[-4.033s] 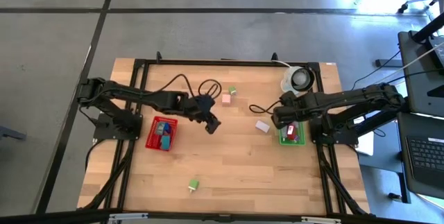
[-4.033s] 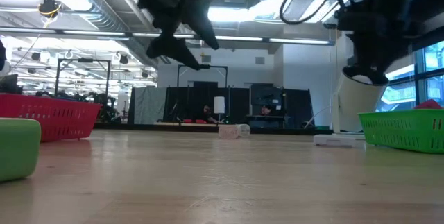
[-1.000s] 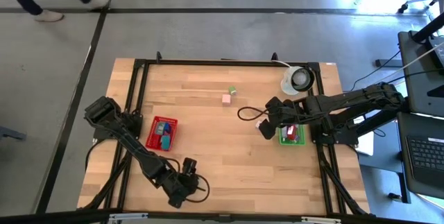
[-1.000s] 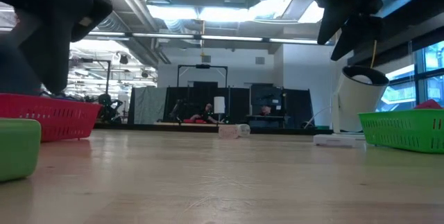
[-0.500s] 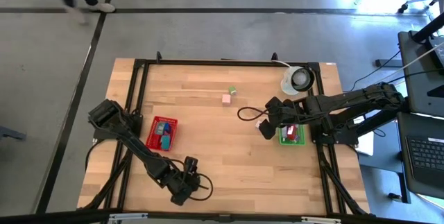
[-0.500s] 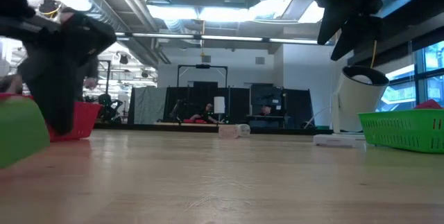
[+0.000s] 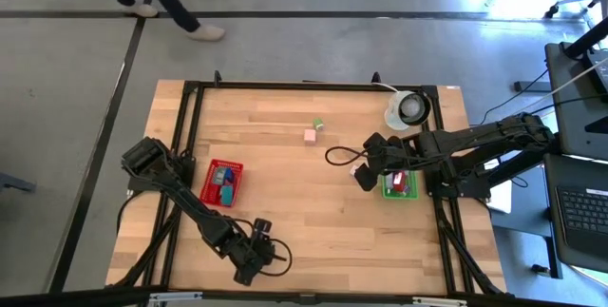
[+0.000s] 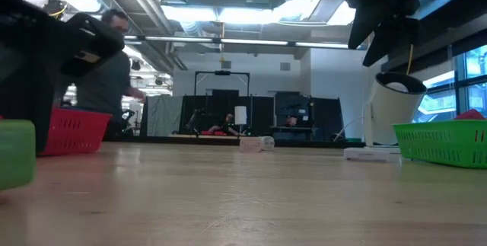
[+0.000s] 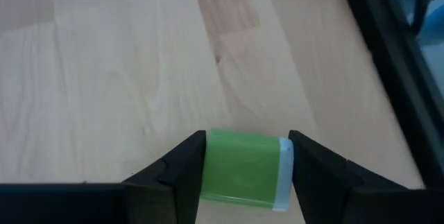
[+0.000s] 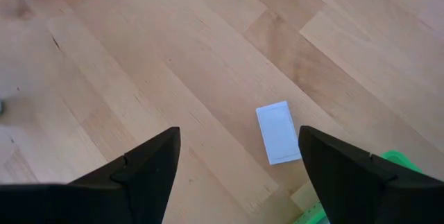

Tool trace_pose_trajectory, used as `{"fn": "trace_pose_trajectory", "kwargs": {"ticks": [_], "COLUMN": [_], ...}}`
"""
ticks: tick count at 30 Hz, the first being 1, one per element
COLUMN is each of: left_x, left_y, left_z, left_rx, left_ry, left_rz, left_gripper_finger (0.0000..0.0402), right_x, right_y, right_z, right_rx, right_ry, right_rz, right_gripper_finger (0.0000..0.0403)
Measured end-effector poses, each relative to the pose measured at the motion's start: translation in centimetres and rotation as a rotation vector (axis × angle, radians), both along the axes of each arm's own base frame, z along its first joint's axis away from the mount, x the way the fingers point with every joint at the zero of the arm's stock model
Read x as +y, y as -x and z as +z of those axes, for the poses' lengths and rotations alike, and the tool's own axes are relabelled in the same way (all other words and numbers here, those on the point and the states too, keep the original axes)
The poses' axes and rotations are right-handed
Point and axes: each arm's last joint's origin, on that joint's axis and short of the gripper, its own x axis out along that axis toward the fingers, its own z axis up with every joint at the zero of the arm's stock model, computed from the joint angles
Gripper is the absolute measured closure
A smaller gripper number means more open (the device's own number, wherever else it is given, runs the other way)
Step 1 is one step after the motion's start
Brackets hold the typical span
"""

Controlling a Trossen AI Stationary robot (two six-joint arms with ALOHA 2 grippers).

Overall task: Pick & Place Office items
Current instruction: Put the bottom green charger adapter into the green basket

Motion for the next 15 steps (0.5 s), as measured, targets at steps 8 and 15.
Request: {"fn": "trace_pose_trajectory", "kwargs": {"ticks": [8, 15], "left_x": [0.5, 2.5], "left_y": [-1.6, -3.4], "left_z": [2.2, 6.4], "left_rx": [-0.154, -0.325], "left_ry": [-0.017, -0.049], "left_rz": [0.1, 0.242], "left_gripper_finger": [0.0228, 0.0228], "right_x": [0.0, 0.1], "right_y": [0.0, -0.2], "right_z": [0.0, 0.1], "right_rx": [-0.001, -0.024], "right_ry": [-0.001, -0.017], "right_rz": [-0.001, 0.001], "right_gripper_finger": [0.0107, 0.0107]}}
